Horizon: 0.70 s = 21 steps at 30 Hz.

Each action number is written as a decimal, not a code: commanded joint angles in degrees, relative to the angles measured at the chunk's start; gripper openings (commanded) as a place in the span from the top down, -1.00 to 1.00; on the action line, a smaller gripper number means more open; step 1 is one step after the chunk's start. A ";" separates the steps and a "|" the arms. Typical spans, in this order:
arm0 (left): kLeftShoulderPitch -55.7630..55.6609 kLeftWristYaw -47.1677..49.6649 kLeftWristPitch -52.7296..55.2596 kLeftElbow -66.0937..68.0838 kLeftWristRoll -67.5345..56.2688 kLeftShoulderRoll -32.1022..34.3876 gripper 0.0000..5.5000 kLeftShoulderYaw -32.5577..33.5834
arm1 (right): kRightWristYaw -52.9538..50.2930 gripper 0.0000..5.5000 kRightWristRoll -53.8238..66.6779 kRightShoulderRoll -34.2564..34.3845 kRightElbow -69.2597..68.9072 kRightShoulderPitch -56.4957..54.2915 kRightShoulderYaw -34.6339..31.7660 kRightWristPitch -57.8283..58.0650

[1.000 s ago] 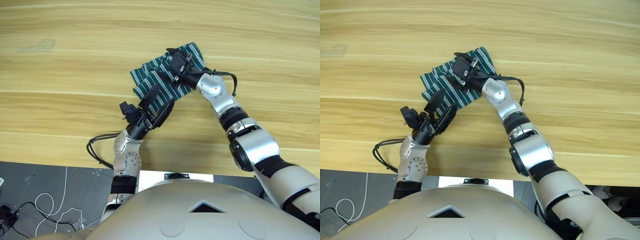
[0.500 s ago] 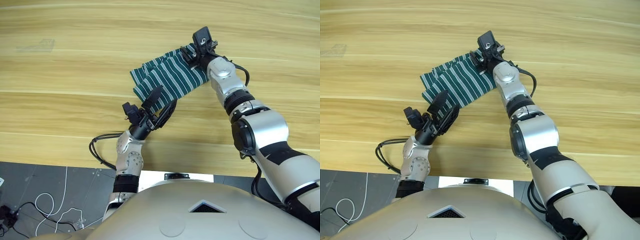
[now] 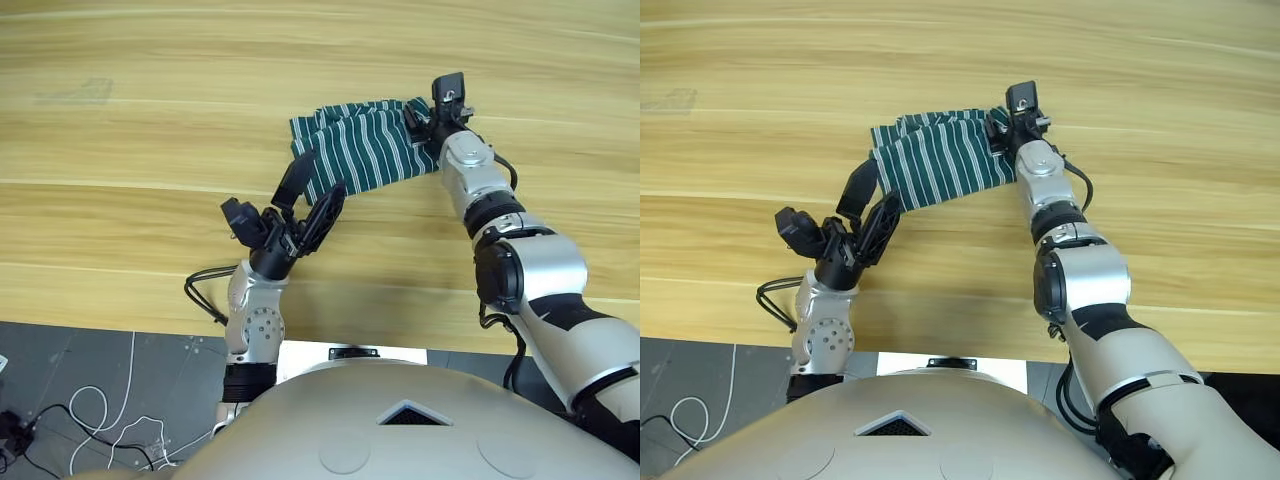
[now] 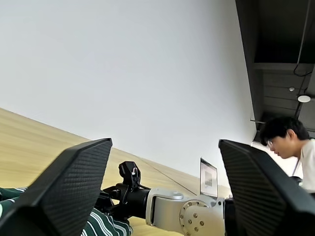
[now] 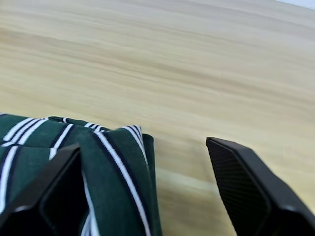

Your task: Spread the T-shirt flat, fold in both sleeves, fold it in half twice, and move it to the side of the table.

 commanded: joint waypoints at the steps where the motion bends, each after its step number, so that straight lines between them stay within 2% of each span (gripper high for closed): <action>1: 2.76 0.53 0.04 -1.49 -0.56 -1.04 -0.46 -0.82 | -1.89 -0.35 4.24 -0.67 -0.89 11.12 -4.25 4.25; 3: 3.58 0.71 -0.10 -1.49 -0.83 -0.84 -0.46 -0.51 | -2.63 -0.35 5.98 1.28 -7.12 16.80 -5.08 4.85; 5: 3.63 1.50 -0.04 -0.85 -0.70 -0.79 -0.46 0.08 | -2.88 -0.35 6.24 4.55 -20.48 25.75 -3.29 7.60; 8: 2.42 4.23 0.28 1.18 -0.02 -0.58 -0.46 2.04 | -2.66 -0.35 3.26 8.42 -48.50 44.17 4.42 12.59; 12: 3.51 6.12 0.52 1.48 0.29 -0.10 -0.46 3.72 | -3.53 -0.35 3.14 9.47 -71.54 57.61 10.88 21.25; 17: 6.38 6.29 1.12 -0.57 -0.46 1.05 -0.46 4.81 | -0.79 -0.35 3.81 6.39 -92.70 65.66 21.69 30.84; 21: 7.30 6.10 0.78 -0.29 -0.45 1.21 -0.46 5.83 | -0.63 -0.35 1.58 4.59 -96.78 64.84 25.06 30.57</action>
